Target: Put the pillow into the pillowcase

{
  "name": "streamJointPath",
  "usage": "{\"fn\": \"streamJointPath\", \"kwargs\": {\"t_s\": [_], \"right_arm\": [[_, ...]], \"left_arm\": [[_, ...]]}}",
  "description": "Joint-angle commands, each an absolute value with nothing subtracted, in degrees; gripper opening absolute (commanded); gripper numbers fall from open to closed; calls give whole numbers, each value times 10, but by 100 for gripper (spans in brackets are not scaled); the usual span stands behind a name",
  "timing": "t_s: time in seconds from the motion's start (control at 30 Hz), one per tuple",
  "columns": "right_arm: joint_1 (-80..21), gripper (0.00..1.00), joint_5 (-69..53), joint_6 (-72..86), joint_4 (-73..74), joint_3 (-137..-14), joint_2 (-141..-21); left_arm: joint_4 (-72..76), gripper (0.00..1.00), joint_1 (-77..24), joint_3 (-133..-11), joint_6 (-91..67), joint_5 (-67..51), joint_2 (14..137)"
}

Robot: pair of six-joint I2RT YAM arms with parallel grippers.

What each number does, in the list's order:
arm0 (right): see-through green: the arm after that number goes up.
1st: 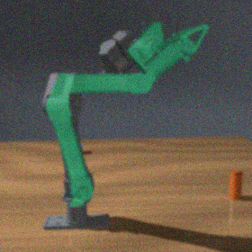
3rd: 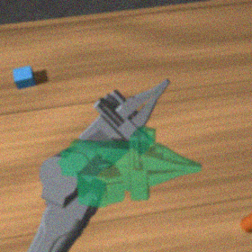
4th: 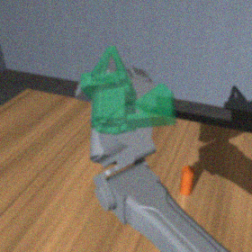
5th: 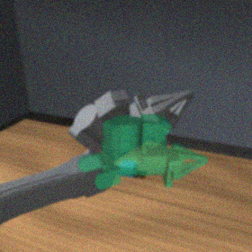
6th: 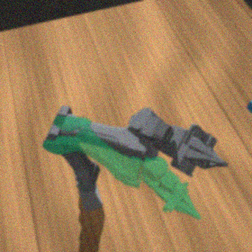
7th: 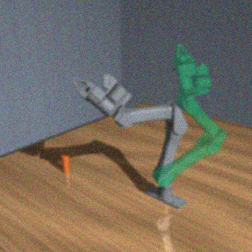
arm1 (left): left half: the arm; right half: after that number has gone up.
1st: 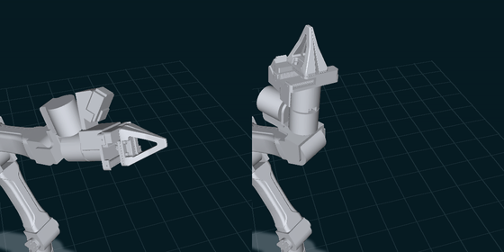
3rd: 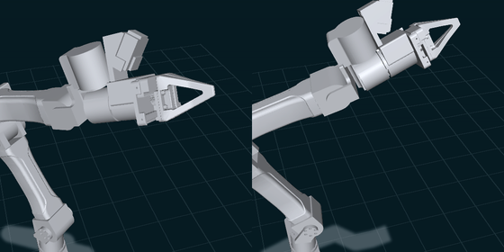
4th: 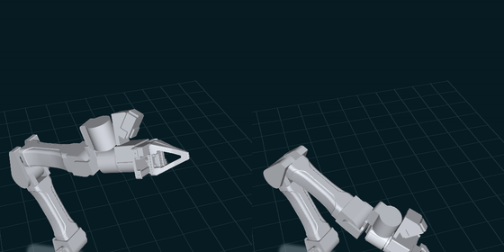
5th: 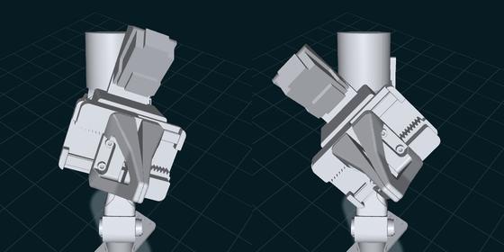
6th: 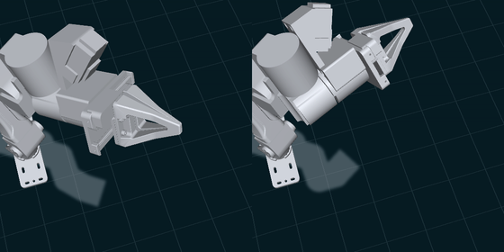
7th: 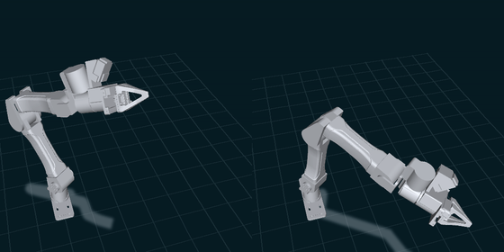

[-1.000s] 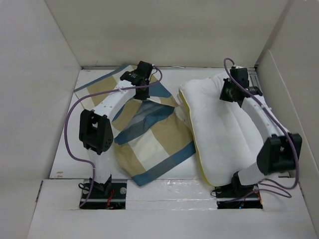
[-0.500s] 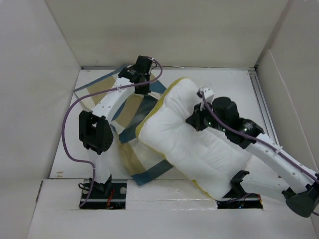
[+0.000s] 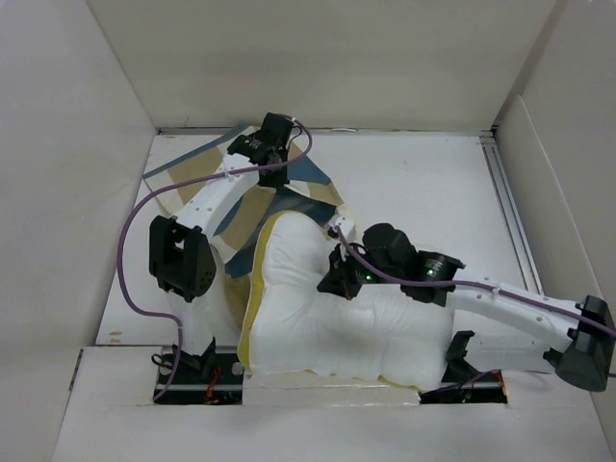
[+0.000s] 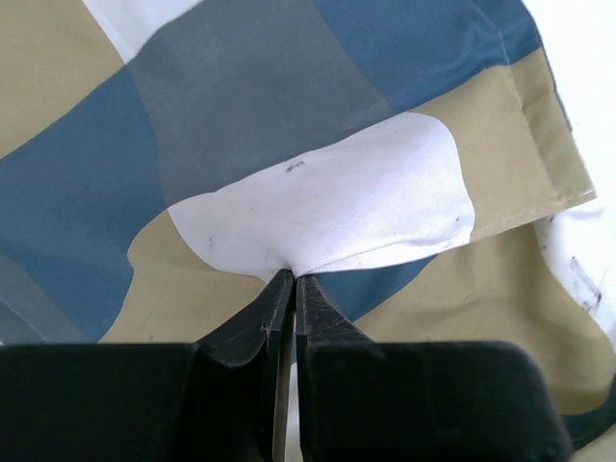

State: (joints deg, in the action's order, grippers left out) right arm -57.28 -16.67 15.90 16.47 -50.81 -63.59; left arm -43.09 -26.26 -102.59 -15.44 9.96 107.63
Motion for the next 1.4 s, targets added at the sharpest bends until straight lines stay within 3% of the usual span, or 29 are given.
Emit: {"fn": "streamJointPath", "kwargs": {"t_s": [0.0,0.43,1.03,1.37], "right_arm": [[-572,0,-143,169,209,-502,-677],[-523,0,-193,132,207,-567,-814],[-396,0,-233,104,232,-709,-956],[-402,0,-122,200,217,-763,-956]], "left_arm": [[-420,0,-263,-1014,-168,126,1006],[-425,0,-263,-1009,-185,171,959],[-388,0,-263,-898,-185,125,882],[-382,0,-273,-874,-180,89,869]]}}
